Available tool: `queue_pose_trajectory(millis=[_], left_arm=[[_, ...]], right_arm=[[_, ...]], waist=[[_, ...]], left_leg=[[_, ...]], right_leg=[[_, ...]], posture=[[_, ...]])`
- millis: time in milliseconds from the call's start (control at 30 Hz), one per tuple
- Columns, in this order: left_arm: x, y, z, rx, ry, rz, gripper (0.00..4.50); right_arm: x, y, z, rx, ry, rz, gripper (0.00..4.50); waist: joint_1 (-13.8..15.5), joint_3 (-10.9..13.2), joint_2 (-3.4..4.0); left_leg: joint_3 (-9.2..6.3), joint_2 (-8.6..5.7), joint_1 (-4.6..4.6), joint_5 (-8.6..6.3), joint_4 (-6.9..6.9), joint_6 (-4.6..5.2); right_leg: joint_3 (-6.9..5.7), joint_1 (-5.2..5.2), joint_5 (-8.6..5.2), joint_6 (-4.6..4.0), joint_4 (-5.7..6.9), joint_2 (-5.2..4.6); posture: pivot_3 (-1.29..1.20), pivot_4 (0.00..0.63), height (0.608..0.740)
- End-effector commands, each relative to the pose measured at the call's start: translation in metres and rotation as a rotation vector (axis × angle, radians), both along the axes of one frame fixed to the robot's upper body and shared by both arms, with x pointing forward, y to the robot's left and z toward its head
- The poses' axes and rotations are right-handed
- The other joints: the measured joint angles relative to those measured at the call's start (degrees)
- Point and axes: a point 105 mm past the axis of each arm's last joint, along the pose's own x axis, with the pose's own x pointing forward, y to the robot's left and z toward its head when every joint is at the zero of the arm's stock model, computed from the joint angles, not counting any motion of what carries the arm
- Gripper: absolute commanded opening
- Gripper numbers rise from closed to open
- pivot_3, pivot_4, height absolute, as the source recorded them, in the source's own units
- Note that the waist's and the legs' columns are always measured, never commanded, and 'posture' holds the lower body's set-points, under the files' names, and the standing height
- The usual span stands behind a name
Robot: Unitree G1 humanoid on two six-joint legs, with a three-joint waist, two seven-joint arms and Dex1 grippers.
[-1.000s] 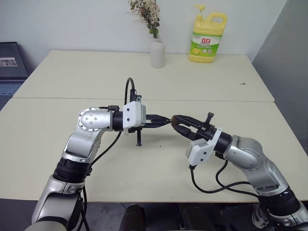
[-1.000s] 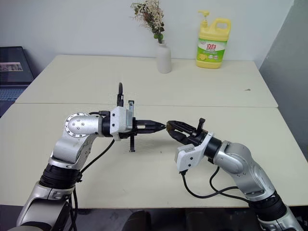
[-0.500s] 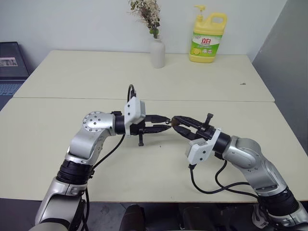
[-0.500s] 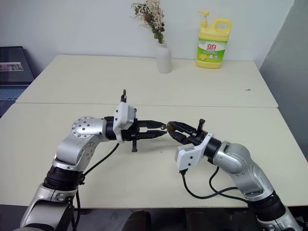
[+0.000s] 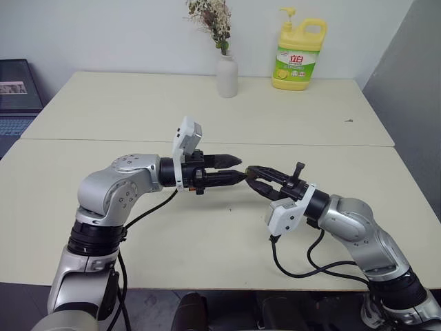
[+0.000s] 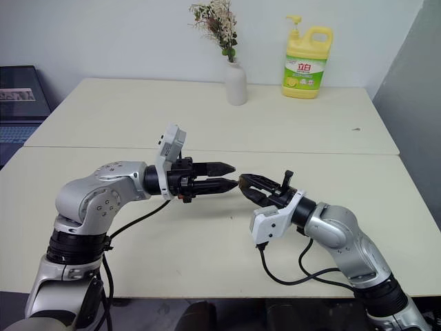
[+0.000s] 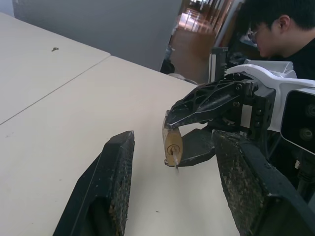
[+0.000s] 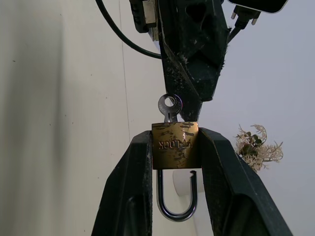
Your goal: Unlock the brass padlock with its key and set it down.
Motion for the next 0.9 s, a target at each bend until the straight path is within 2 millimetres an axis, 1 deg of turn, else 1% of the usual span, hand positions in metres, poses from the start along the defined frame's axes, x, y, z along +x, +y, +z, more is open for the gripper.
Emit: queue_pose_trajectory(millis=[33, 267, 433, 800, 900], left_arm=[[-0.004, -0.004, 0.007, 0.027, -0.054, -0.013, 2.63], [0.002, -0.012, 0.002, 0.049, -0.068, 0.01, 2.63], [0.004, -0.015, 0.002, 0.043, -0.065, 0.017, 2.63], [0.004, -0.018, -0.001, 0.038, -0.052, -0.004, 2.63], [0.003, -0.018, -0.003, 0.043, -0.046, -0.014, 2.05]], right_arm=[[-0.005, 0.002, 0.011, 0.021, -0.037, 0.019, 0.94], [-0.006, 0.005, 0.012, 0.023, -0.043, 0.028, 0.94], [-0.007, 0.006, 0.013, 0.023, -0.047, 0.036, 0.94], [-0.007, 0.008, 0.012, 0.023, -0.054, 0.047, 0.94], [-0.008, 0.008, 0.013, 0.023, -0.059, 0.05, 0.94]], waist=[[0.01, 0.0, 0.0], [0.09, 0.0, 0.0], [0.07, 0.0, 0.0], [0.08, 0.0, 0.0], [0.08, 0.0, 0.0]], left_leg=[[0.0, 0.0, 0.0, 0.0, 0.0, 0.0], [0.01, 0.0, 0.0, 0.0, 0.0, 0.0], [0.01, 0.0, 0.0, 0.0, 0.0, 0.0], [0.01, -0.01, 0.0, 0.0, 0.0, 0.0], [0.01, -0.01, -0.01, 0.0, 0.0, 0.0]], right_leg=[[0.01, 0.0, 0.0, 0.0, 0.0, 0.0], [0.01, 0.0, 0.0, 0.0, 0.0, 0.0], [0.01, 0.0, 0.0, 0.0, 0.0, 0.0], [0.01, 0.0, 0.0, -0.01, 0.0, 0.0], [0.01, 0.0, 0.0, -0.01, 0.0, 0.0]], posture=[[0.0, 0.15, 0.74], [0.0, 0.15, 0.74], [0.0, 0.15, 0.74], [0.0, 0.15, 0.74], [0.0, 0.15, 0.74]])
